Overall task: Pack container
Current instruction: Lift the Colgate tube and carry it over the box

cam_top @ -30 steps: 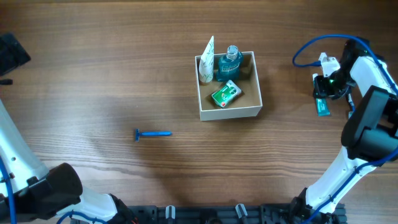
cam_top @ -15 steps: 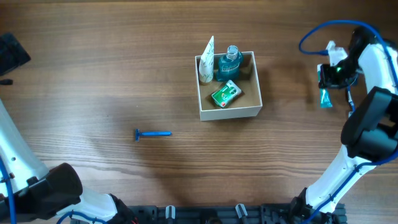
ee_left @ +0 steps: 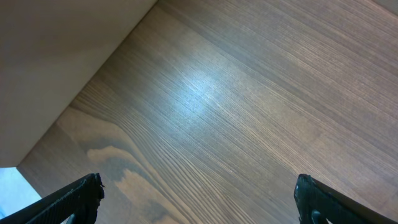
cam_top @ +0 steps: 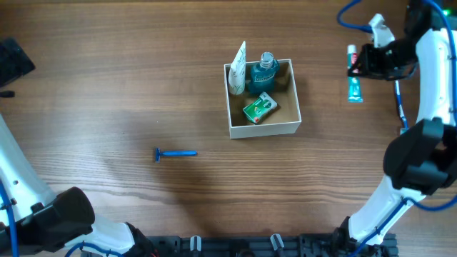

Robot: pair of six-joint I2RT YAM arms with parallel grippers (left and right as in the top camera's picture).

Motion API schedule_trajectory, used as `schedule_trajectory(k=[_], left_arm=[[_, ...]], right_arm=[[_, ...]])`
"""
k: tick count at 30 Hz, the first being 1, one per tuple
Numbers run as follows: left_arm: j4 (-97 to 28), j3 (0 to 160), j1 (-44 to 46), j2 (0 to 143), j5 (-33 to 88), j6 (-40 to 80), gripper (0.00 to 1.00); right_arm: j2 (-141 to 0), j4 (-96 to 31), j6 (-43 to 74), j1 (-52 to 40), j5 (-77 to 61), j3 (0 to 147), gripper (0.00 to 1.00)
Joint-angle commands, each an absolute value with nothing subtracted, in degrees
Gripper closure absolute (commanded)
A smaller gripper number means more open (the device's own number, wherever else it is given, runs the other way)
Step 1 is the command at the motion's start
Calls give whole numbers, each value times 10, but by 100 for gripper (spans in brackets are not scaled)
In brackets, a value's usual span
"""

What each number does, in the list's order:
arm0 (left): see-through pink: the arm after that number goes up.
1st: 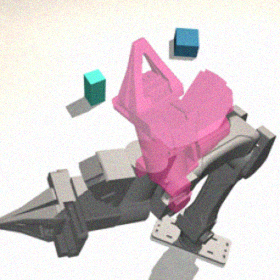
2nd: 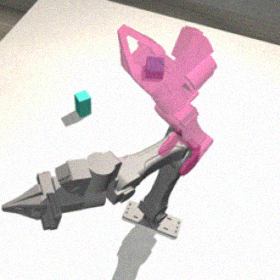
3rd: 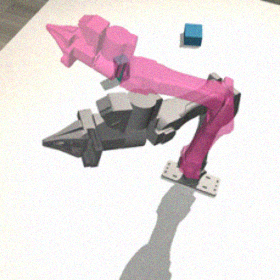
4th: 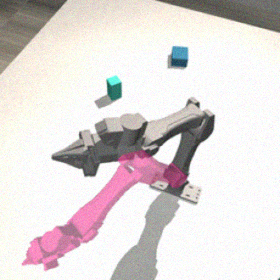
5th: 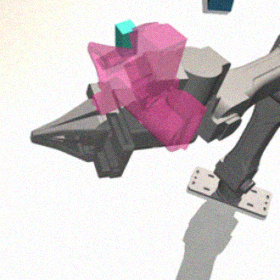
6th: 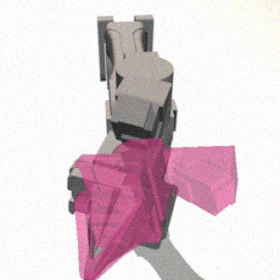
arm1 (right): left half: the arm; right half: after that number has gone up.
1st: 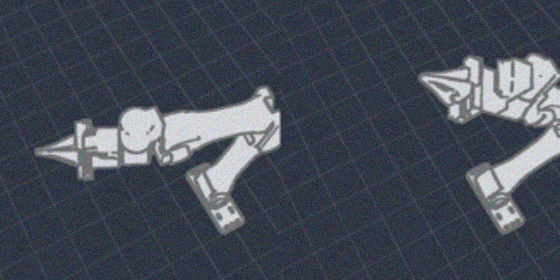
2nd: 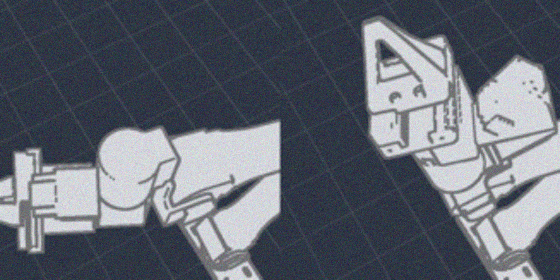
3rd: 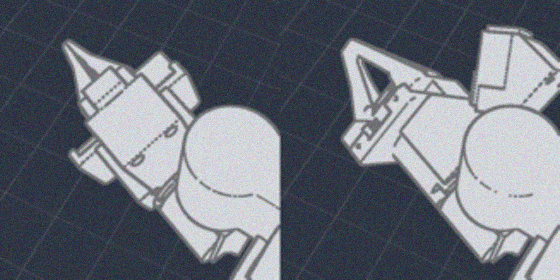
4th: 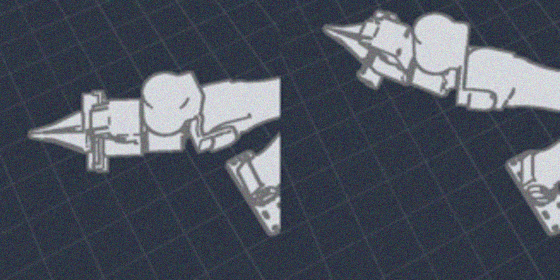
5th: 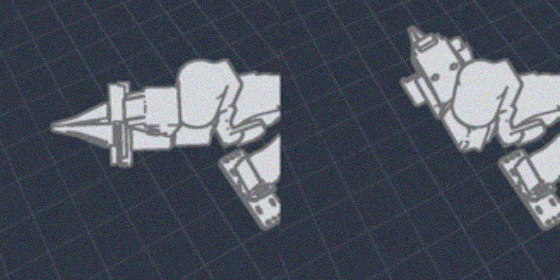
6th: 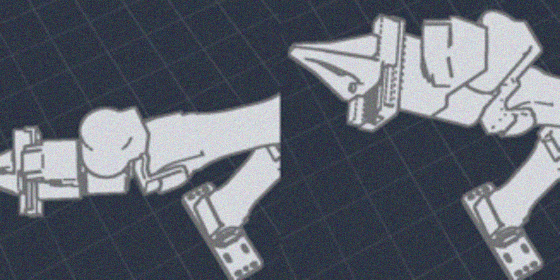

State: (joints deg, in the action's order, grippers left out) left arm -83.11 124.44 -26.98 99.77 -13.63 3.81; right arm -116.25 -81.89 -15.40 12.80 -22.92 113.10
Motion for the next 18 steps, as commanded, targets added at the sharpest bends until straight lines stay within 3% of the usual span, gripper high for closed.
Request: schedule_trajectory(k=[1,13,18], left_arm=[[-830,1248,-273,999,-133,48,0],[-830,1248,-273,999,-133,48,0],[-830,1248,-273,999,-133,48,0]], right_arm=[[-1104,-838,-113,80,-262,1149,83],[-1076,-834,133,-52,-261,1147,83],[-1077,-793,328,-110,-158,1146,83]])
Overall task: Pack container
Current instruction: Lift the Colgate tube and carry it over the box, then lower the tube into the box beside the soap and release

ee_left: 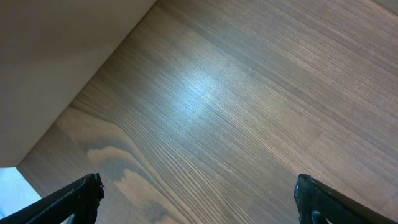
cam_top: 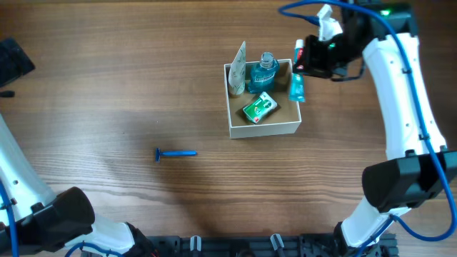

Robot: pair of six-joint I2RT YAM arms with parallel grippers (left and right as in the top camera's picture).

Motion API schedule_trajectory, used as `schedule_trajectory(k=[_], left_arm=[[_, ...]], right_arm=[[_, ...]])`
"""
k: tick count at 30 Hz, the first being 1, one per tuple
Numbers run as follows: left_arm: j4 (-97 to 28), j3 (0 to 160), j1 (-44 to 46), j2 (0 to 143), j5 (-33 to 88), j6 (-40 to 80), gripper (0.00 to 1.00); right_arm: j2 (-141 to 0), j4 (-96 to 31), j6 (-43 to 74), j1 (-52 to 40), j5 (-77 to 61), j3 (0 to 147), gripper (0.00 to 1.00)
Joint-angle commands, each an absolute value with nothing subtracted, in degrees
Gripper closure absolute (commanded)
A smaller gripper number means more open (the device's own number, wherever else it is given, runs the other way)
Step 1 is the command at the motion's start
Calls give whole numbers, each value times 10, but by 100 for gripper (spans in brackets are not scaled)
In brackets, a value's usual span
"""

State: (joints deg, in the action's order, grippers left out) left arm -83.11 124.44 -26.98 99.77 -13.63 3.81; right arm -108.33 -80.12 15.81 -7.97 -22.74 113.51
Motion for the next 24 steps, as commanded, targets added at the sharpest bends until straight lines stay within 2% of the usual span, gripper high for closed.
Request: schedule_trajectory(k=[1,10,24], left_arm=[[-830,1248,-273,999,-133,48,0],[-830,1248,-273,999,-133,48,0],[-830,1248,-273,999,-133,48,0]], right_arm=[[-1077,-793,362,-119,-141,1146,83],[-1082,-776,537,-180,-58,1146,82],[-1139,-739,651,-207,0,1125,83]])
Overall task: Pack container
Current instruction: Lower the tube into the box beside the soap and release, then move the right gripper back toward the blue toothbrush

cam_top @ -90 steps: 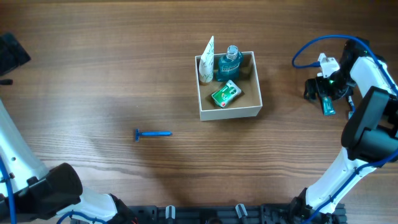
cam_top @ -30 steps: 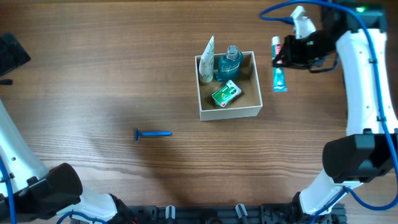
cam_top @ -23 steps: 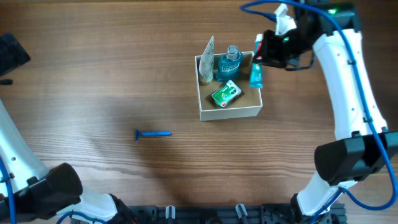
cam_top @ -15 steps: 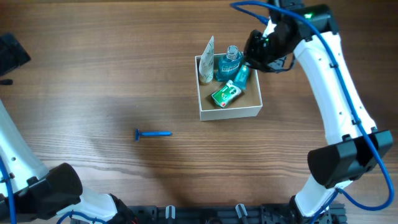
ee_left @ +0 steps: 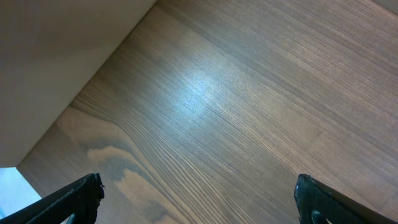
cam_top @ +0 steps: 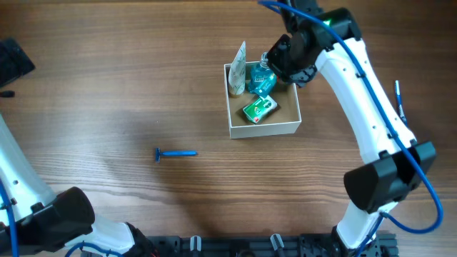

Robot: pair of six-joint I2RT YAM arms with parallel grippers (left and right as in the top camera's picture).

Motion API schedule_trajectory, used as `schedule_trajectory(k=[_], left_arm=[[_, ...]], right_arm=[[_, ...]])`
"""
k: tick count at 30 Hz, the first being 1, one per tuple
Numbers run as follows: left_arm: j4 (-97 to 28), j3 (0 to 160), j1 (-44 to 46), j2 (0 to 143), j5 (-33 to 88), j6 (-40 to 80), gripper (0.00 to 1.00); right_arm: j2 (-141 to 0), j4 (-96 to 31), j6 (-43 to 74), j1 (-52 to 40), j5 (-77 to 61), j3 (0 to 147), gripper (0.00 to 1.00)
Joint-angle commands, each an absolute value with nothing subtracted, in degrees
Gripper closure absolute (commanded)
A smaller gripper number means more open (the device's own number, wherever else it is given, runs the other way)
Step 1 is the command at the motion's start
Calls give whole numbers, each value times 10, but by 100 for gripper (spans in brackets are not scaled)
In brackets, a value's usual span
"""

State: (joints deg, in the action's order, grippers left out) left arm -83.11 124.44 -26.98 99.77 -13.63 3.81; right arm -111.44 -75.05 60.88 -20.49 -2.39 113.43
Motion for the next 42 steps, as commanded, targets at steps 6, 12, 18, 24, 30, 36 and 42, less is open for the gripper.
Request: schedule_trajectory(k=[6,12,18,24,30,36,42], left_arm=[[-830,1248,-273,999,-133,48,0],[-830,1248,-273,999,-133,48,0],[-830,1248,-273,999,-133,48,0],[-830,1248,-273,999,-133,48,0],[-830,1248,-273,999,-133,48,0],[-830,1248,-273,999,-133,48,0],[-830,1248,-273,999,-133,48,0]], right_arm=[[-1150,-732,674,-207,0,1114,83],[-1150,-725,709,-207,4,1082,79],[-1150,-717,705,-207,4,1079,44],[-1150,-714,703,-207,21,1079,41],[-1129,-714,658,-184,41,1080,37],[-1055,-714,538,-115,136,1080,31],[-995,-716,221,-30,183,1080,1]])
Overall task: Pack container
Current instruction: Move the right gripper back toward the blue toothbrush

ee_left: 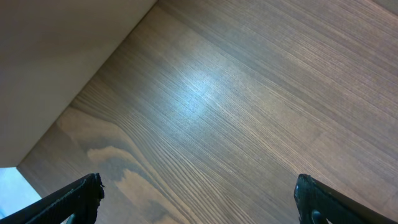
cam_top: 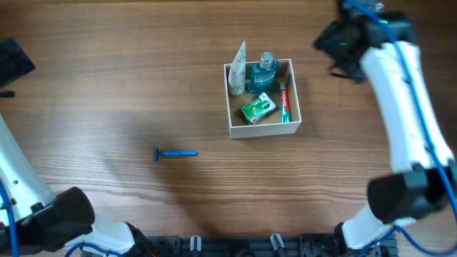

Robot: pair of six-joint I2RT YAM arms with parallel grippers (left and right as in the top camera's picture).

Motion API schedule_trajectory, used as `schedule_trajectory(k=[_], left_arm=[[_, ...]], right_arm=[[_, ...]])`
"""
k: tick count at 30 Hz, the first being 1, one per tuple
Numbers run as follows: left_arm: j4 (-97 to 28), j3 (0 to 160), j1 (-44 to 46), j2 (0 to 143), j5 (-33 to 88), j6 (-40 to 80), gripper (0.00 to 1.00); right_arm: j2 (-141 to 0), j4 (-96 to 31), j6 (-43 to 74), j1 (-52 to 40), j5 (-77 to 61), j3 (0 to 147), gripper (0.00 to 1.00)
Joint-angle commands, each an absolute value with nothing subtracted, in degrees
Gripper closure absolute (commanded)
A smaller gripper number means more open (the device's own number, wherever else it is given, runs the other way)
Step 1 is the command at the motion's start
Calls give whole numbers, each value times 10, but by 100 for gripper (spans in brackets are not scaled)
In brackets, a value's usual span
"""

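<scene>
The white open box (cam_top: 263, 129) stands mid-table. Inside it are a white tube (cam_top: 238, 66), a blue bottle (cam_top: 263, 71), a green packet (cam_top: 258, 108) and a red-and-white toothpaste tube (cam_top: 285, 102) lying along the right wall. A blue razor (cam_top: 176, 153) lies on the table left of the box. My right gripper (cam_top: 337, 43) hangs to the upper right of the box with nothing seen in it; its fingers do not show clearly. My left gripper (ee_left: 199, 194) is open over bare wood, far from these things.
The brown wooden table (cam_top: 107, 86) runs under everything. My left arm (cam_top: 14, 61) sits at the far left edge, and the right arm (cam_top: 400, 93) runs down the right side. In the left wrist view a pale wall (ee_left: 56, 56) borders the table.
The toothpaste tube was in my right gripper over the box's back; now it lies in the box by the right wall. The right gripper has moved away to the upper right.
My right gripper held the toothpaste tube at the far right of the table. Then it was beside the box's right rear corner, then above the box's contents. Now the tube rests inside the box and the gripper is clear. The left arm and the razor never moved.
</scene>
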State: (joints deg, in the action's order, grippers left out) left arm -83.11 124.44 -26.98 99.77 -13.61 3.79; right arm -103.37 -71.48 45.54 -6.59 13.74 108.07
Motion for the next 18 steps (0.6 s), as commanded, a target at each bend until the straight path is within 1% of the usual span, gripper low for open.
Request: schedule_trajectory(k=[1,2,3,7,9,12,14,18], left_arm=[[-830,1248,-273,999,-133,48,0],[-830,1248,-273,999,-133,48,0],[-830,1248,-273,999,-133,48,0],[-830,1248,-273,999,-133,48,0],[-830,1248,-273,999,-133,48,0],[-830,1248,-273,999,-133,48,0],[-830,1248,-273,999,-133,48,0],[-830,1248,-273,999,-133,48,0]], right_arm=[[-990,-719,165,-17,166,1080,0],[-988,-725,128,-3,152,1080,0],[-987,-733,116,9,149,1080,0],[-986,-746,110,40,150,1080,0],[-987,-742,69,51,150,1080,0],[-994,-727,-18,81,149,1079,0],[-1003,-725,-87,112,118,1079,0],[-1032,-736,-284,179,-37,1079,0]])
